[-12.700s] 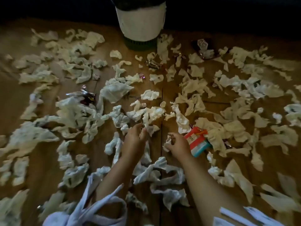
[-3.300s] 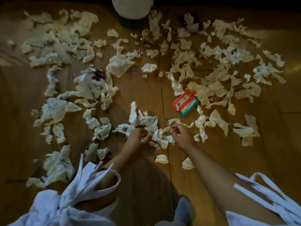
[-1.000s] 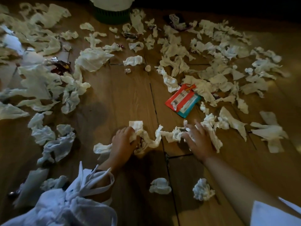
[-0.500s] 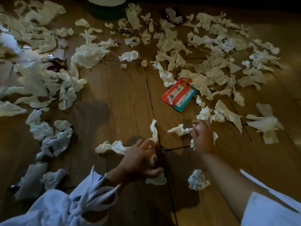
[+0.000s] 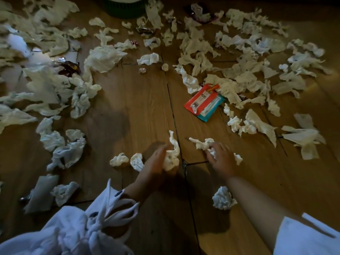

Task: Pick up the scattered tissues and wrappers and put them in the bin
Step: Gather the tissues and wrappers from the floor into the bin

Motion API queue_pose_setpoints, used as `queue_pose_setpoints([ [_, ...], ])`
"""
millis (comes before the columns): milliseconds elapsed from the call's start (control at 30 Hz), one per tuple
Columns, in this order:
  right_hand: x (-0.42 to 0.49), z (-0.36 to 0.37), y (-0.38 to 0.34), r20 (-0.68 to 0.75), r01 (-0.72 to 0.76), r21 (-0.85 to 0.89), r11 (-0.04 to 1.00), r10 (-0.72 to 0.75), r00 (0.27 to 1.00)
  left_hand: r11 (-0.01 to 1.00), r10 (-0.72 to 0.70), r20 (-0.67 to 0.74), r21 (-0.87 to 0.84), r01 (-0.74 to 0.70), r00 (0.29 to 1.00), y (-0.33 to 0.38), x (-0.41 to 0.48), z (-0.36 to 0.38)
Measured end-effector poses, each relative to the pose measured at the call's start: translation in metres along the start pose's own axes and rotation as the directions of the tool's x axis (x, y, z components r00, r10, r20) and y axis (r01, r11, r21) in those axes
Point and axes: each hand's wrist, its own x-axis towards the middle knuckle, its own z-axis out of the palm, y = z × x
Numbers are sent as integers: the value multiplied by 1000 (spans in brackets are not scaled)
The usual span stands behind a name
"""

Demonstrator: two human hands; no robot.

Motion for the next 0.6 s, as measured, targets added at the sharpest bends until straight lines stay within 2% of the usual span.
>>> queue_pose_setpoints([
  [33, 2, -2, -5, 15, -14, 92, 996, 12, 1000, 997, -61, -63, -53, 58, 996, -1, 4, -3],
  [100, 4, -7, -18, 4, -32, 240, 970, 32, 999, 996, -73, -136, -52, 66, 988, -1, 11, -10],
  [167, 3, -8, -27, -31, 8, 282, 959, 0, 1000, 998, -30, -94, 52, 35, 995, -3, 18, -17],
  [267, 5, -4, -32, 22, 32, 223, 974, -38, 999, 959, 48, 107, 272, -76, 993, -2, 29, -23],
  [367, 7, -2, -27, 61, -4, 65, 998, 0, 998, 871, 50, 265, 461, -172, 963, 3, 37, -19],
  [467, 5, -1, -19, 136, 55, -87, 995, -43, 990, 817, 28, 331, 536, -213, 943, 2, 39, -21],
  [533, 3, -1, -19, 205, 88, -78, 993, -70, 976, 779, 21, 355, 580, -238, 934, 1, 38, -21],
  [600, 1, 2, -20, 204, 92, -60, 994, -78, 976, 753, 2, 348, 616, -231, 937, 6, 37, -18],
])
